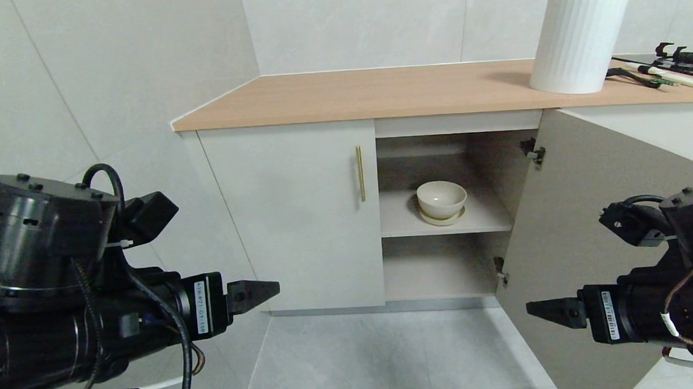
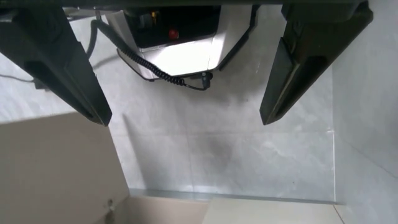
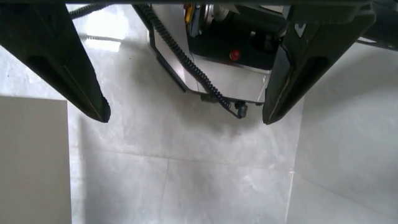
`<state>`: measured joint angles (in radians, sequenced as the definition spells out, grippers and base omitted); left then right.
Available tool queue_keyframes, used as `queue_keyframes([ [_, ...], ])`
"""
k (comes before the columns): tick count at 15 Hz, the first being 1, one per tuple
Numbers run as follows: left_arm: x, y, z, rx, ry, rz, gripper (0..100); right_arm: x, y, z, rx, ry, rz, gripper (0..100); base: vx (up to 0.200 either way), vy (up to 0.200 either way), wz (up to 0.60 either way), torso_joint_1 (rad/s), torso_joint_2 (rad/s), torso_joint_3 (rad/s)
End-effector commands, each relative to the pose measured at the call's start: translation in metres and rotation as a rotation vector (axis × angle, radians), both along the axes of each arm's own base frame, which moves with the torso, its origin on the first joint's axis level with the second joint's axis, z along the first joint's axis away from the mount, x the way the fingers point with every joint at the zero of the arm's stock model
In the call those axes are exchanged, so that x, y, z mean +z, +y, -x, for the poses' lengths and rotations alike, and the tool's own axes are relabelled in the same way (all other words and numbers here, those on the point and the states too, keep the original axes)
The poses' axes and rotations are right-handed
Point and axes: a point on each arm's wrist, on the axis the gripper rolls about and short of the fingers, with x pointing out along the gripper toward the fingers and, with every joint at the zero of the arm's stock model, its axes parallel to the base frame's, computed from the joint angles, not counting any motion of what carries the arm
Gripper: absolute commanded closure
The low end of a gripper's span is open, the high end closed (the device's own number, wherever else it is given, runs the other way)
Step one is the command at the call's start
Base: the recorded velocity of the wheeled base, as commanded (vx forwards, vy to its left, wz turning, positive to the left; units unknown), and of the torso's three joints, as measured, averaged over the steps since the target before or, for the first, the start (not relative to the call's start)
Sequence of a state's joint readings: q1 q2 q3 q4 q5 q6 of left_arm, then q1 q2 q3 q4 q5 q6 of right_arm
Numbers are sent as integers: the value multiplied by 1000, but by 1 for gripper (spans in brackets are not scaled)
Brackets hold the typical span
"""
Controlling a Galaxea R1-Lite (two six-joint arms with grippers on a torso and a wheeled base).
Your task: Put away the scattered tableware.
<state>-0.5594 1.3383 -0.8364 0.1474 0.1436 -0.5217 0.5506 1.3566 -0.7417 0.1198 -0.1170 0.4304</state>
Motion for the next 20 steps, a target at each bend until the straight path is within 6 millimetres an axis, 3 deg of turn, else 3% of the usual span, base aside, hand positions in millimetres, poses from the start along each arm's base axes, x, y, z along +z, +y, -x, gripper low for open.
queue_keyframes([
  [1,-1,0,-1,0,2,-5,0,0,0,0,0,1,2,0,0,0,0,0,0,0],
  [10,-3,-1,-2,-5,10,-19,0,6,-5,7,10,-14,9,0,0,0,0,0,0,0],
  [14,-3,-1,-2,-5,6,-19,0,20,-16,24,31,46,89,0,0,-200,0,4,4,4],
  [20,-3,-1,-2,-4,6,-18,0,18,-22,32,35,89,186,0,0,-200,0,7,3,6],
])
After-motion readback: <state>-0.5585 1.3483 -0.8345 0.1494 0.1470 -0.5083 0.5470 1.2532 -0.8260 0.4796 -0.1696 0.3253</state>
